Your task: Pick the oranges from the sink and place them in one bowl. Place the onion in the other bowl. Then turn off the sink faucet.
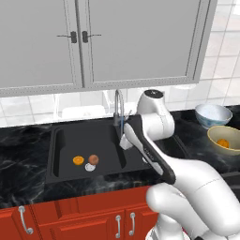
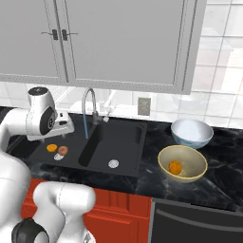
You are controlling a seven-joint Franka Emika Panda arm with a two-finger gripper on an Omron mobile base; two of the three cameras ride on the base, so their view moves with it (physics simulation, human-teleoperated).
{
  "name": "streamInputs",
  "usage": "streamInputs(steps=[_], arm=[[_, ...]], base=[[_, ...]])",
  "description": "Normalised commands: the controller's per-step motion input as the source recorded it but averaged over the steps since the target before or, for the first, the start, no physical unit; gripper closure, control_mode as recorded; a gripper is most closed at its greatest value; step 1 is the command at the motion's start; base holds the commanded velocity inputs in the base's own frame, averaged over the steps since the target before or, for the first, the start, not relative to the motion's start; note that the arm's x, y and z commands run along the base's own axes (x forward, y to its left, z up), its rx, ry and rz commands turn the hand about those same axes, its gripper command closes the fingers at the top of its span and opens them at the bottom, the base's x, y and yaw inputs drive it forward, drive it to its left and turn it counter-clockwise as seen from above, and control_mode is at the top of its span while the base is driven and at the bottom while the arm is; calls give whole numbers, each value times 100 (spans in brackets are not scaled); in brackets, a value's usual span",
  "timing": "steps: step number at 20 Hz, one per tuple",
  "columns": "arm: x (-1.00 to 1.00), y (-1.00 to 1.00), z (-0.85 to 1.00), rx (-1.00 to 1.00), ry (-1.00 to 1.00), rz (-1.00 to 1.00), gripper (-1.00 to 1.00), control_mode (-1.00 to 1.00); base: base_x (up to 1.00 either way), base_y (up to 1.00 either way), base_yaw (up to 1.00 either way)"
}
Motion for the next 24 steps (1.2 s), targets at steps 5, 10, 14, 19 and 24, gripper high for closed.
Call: streamInputs(steps=[5,10,14,19,24], arm=[[0,70,-14,-3,0,12,-100,-100],[1,66,-17,-2,0,11,-100,-100],[1,66,-18,-2,0,10,-100,-100],[10,67,-23,-3,0,8,-100,-100],[25,59,-21,-2,0,2,-100,-100]], base=[[0,0,0],[0,0,0],[0,0,0],[0,0,0],[0,0,0]])
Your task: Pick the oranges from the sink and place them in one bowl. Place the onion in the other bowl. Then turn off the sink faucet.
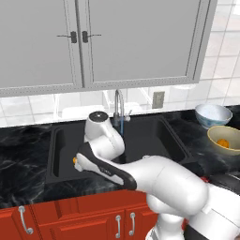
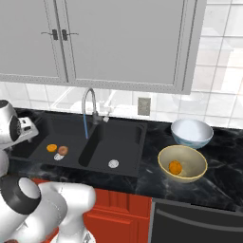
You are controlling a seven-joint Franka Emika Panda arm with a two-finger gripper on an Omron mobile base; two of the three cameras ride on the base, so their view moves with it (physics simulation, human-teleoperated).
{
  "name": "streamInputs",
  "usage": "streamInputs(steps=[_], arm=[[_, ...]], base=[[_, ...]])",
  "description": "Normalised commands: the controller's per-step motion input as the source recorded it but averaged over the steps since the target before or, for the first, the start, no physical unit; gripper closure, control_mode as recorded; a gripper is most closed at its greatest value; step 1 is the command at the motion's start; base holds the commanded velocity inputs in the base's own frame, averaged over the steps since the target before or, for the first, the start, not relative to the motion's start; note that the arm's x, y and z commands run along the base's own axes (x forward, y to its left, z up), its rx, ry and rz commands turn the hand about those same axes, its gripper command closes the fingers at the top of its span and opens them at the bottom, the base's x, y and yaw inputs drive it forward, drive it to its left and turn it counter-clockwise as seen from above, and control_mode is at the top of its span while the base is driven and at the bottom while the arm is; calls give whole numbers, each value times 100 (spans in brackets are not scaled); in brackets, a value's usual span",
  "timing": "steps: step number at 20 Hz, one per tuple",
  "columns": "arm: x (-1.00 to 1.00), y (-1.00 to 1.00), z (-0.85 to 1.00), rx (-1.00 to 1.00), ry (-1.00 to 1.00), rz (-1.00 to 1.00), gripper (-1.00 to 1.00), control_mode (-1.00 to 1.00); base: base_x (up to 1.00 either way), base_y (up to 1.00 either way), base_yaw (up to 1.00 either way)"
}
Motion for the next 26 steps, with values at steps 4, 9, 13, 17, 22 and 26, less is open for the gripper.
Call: streamInputs(steps=[4,9,13,17,22,26], arm=[[29,30,-8,0,0,0,-100,-100],[31,6,0,0,0,-1,-100,-100],[31,-13,0,0,0,-1,-100,-100],[17,-36,0,0,0,0,-100,-100],[1,-28,0,0,0,-3,-100,-100],[8,-12,0,0,0,-5,-100,-100]], base=[[0,0,0],[0,0,0],[0,0,0],[0,0,0],[0,0,0],[0,0,0]])
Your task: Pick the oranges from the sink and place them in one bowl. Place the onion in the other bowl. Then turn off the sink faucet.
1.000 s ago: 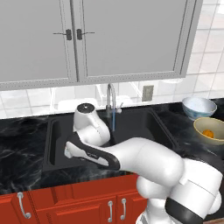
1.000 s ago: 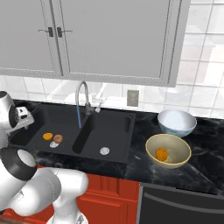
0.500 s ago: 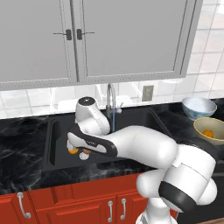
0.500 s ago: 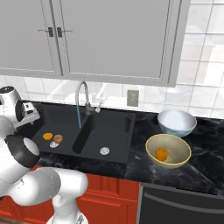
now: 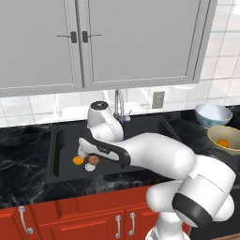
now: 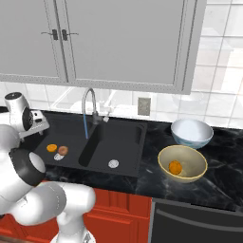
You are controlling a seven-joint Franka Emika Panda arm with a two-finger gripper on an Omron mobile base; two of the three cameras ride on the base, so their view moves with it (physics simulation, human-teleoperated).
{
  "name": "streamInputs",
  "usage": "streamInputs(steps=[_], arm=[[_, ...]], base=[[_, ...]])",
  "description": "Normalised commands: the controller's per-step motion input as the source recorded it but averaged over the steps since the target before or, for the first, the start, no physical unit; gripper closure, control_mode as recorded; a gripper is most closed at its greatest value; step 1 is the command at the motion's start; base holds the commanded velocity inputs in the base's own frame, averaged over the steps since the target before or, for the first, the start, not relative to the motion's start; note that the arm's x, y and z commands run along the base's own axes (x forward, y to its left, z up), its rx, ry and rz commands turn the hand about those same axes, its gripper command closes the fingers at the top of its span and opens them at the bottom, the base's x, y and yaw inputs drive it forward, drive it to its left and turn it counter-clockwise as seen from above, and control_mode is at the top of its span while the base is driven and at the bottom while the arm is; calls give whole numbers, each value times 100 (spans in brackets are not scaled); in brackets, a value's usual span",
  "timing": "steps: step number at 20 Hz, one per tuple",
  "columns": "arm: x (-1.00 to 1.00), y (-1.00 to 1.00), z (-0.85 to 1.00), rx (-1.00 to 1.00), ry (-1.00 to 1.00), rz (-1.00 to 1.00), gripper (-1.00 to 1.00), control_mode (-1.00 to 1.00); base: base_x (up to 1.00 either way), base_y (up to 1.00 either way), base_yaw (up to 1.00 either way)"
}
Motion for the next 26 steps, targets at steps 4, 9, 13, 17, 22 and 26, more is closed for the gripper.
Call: streamInputs(steps=[4,9,13,17,22,26], arm=[[21,-1,0,0,0,-2,-100,-100],[31,0,-4,0,0,-9,-100,-100],[29,0,-7,0,0,-11,-100,-100],[16,0,-6,0,0,-11,-100,-100],[18,1,-6,0,0,-9,-100,-100],[18,5,-11,0,0,-4,-100,-100]], base=[[0,0,0],[0,0,0],[0,0,0],[0,0,0],[0,0,0],[0,0,0]])
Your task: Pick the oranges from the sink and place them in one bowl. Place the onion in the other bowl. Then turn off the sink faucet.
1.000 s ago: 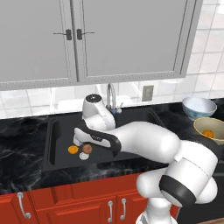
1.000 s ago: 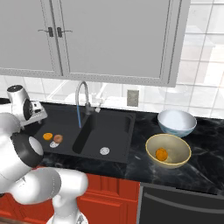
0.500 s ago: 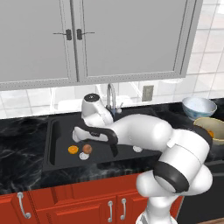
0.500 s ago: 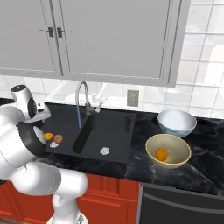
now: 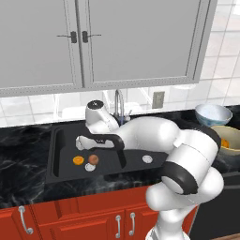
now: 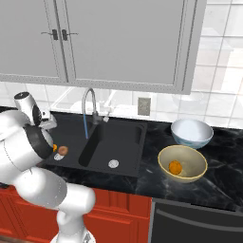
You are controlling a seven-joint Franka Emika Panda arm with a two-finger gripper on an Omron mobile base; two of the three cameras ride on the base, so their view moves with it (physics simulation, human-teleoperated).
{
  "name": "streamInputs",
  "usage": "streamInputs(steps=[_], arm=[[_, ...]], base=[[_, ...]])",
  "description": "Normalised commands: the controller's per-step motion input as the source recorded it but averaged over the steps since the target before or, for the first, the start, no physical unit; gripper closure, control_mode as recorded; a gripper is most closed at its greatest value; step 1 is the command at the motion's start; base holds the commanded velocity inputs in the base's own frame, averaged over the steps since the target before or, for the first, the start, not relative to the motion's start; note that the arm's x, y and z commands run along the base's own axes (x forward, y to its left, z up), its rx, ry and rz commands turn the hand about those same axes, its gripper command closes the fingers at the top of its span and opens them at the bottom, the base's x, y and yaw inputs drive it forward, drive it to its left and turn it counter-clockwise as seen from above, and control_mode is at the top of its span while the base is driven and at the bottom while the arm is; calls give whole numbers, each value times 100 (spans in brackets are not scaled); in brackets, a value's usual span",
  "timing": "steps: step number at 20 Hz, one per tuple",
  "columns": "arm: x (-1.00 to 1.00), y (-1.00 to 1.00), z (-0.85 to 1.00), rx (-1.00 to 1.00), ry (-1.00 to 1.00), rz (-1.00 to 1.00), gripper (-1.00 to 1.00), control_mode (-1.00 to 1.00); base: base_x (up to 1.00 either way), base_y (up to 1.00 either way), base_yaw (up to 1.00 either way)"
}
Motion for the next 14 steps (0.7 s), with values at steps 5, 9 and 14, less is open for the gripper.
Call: streamInputs(steps=[5,9,14], arm=[[7,1,-11,0,3,0,-100,-100],[2,1,-8,0,5,0,-100,-100],[0,3,-3,0,5,0,-100,-100]], base=[[0,0,0],[0,0,0],[0,0,0]])
